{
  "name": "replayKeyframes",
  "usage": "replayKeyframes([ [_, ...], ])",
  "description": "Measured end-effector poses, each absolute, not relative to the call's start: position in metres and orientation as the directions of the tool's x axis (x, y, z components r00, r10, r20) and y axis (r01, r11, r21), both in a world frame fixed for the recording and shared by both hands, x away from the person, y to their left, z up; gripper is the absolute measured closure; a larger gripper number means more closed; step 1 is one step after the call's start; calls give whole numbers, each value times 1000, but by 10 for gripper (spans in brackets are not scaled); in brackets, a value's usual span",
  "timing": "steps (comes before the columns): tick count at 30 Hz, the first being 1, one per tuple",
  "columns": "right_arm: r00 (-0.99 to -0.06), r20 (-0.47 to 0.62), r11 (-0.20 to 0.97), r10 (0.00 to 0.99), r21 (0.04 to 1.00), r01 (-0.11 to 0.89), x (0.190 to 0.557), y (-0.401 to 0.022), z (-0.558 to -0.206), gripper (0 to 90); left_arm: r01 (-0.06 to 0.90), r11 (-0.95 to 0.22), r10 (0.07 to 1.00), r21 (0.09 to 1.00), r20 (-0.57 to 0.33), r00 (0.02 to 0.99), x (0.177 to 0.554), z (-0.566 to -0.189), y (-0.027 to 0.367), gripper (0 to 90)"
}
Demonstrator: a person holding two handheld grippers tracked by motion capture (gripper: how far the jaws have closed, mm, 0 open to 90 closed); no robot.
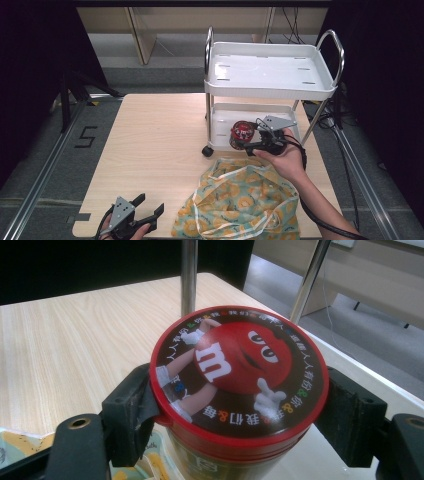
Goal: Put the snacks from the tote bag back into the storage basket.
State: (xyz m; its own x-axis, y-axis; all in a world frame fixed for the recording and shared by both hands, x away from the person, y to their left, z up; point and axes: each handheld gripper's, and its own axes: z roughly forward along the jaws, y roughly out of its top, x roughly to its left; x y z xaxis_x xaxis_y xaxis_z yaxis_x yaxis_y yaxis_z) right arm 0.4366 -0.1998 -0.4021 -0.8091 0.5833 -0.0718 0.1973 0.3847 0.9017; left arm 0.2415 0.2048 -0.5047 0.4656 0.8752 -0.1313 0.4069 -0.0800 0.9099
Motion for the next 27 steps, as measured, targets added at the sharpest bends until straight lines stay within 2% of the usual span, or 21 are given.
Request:
replayKeyframes([
  [12,-810,-75,385,582,902,194,442,-194,-403,262,404,-83,874,911,-128,469,242,-505,205,240],
  [14,-805,-50,375,591,901,220,441,-193,-403,262,404,-84,874,911,-128,470,242,-505,205,240],
  [18,-806,-81,379,587,907,185,446,-192,-403,262,405,-84,873,911,-128,471,242,-505,205,241],
  [20,-801,-44,372,597,900,229,445,-191,-403,262,404,-84,873,911,-128,471,242,-505,205,240],
  [22,-800,-71,377,596,904,202,448,-191,-403,262,403,-82,873,912,-129,471,242,-505,205,240],
  [27,-793,-35,364,609,900,240,448,-188,-403,262,402,-73,872,913,-137,470,242,-505,205,241],
])
